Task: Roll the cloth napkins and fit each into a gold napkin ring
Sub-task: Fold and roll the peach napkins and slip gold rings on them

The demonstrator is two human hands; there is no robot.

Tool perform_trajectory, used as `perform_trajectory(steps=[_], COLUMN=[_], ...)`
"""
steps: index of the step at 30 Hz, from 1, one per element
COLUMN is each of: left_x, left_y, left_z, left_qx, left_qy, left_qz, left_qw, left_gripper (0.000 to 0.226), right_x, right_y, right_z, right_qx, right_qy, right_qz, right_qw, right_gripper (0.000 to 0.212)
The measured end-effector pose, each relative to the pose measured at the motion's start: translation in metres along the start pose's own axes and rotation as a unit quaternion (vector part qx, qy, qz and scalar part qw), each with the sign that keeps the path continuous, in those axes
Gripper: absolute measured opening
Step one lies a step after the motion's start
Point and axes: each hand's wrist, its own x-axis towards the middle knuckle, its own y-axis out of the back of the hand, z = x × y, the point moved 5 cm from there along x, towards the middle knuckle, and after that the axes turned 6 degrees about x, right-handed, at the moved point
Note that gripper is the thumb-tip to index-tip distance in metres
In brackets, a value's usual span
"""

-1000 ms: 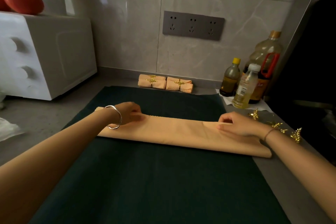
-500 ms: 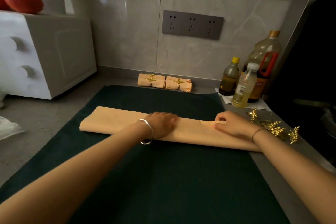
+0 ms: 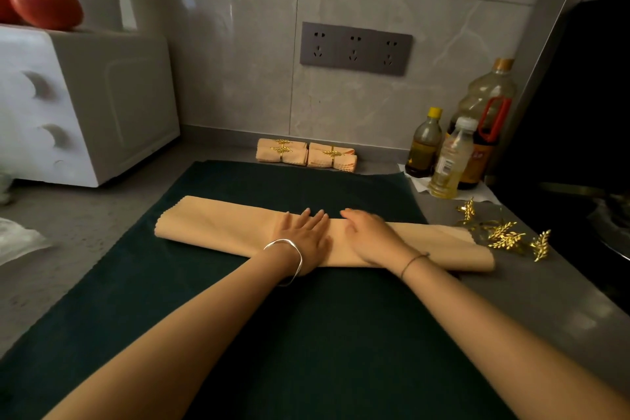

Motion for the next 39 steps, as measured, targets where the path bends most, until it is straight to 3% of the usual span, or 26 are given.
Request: perform_trajectory(steps=[4, 13, 30, 34, 39], left_x=[-0.001, 0.001, 0.000, -0.001, -0.001], left_y=[0.002, 0.000, 0.000, 0.002, 0.002], left_z=[0.002, 0.000, -0.002, 0.000, 0.000], left_qx=[0.000, 0.006, 0.006, 0.008, 0.007], left_qy=[0.002, 0.012, 0.004, 0.008, 0.011], left_qz=[-0.008, -0.008, -0.012, -0.017, -0.018], left_qw=[1.000, 1.000, 1.000, 1.000, 1.000], left_gripper=[0.055, 0.055, 0.057, 0.057, 0.056], right_x=[0.004, -0.016, -0.054, -0.047, -0.033], right_y=[-0.027, -0.020, 0.025, 0.033, 0.033], right_z=[-0.015, 0.040, 0.159, 0.148, 0.067], right_qx=[-0.088, -0.042, -0.055, -0.079, -0.049], right_qy=[-0.013, -0.005, -0.124, -0.133, -0.025], right_qz=[-0.042, -0.022, -0.014, -0.033, -0.019], right_qw=[0.995, 0.999, 0.991, 0.987, 0.998], right_gripper=[0.057, 0.057, 0.062, 0.061, 0.054])
